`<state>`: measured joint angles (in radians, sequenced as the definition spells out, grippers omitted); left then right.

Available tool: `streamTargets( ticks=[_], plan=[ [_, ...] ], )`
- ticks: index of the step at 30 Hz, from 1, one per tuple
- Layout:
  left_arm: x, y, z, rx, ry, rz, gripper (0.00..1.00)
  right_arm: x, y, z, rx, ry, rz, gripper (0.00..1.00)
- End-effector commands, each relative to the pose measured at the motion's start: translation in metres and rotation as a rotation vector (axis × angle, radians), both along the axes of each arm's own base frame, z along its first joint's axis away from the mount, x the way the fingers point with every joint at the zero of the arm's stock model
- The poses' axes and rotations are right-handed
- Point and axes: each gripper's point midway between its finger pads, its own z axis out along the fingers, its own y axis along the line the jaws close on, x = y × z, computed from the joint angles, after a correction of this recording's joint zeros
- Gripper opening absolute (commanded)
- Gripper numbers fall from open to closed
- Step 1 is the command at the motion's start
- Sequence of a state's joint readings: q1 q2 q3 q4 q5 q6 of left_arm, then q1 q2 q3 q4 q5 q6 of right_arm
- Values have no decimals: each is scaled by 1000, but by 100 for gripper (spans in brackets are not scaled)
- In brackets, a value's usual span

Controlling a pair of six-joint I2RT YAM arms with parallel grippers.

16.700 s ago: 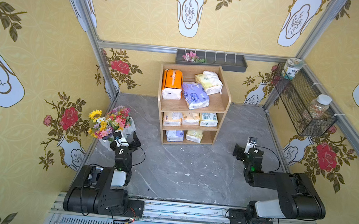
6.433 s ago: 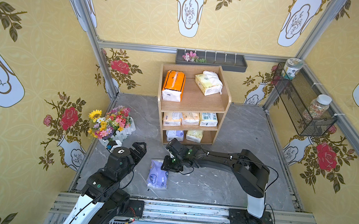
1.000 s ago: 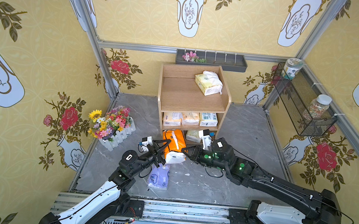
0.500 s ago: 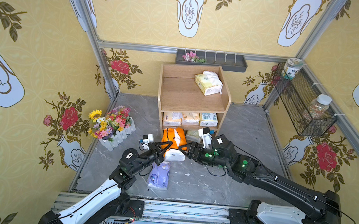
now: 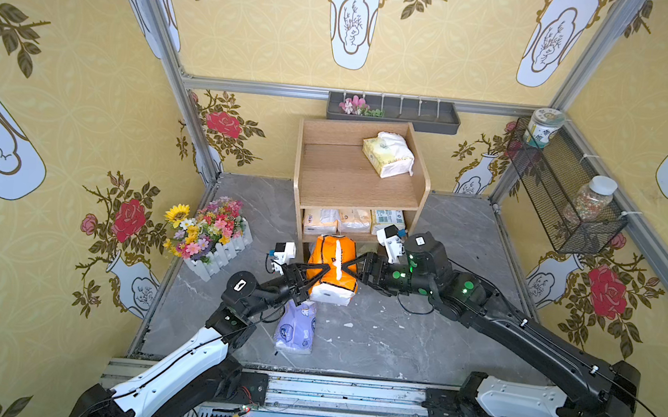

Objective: Remove the tissue boxes from the shelf
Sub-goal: Pick up a box of tissues from the shelf.

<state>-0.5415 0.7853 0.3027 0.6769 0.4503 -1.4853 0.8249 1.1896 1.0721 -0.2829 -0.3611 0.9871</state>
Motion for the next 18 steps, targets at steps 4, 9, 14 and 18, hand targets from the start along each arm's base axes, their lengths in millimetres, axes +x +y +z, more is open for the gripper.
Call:
streamTargets(
  ticks=[4, 9, 14, 18],
  plan=[
    [-11, -2, 16, -26, -102, -47, 23, -1, 9, 16, 88, -35, 32, 67],
    [-15, -4, 10, -22, -95, -72, 24, 4, 15, 16, 136, -27, 18, 52],
    [-15, -5, 7, -17, -90, -84, 29, 1, 24, 10, 135, -19, 36, 36],
    [-11, -2, 0, -17, -71, -50, 43, 0, 24, 3, 123, -13, 29, 28]
  ],
)
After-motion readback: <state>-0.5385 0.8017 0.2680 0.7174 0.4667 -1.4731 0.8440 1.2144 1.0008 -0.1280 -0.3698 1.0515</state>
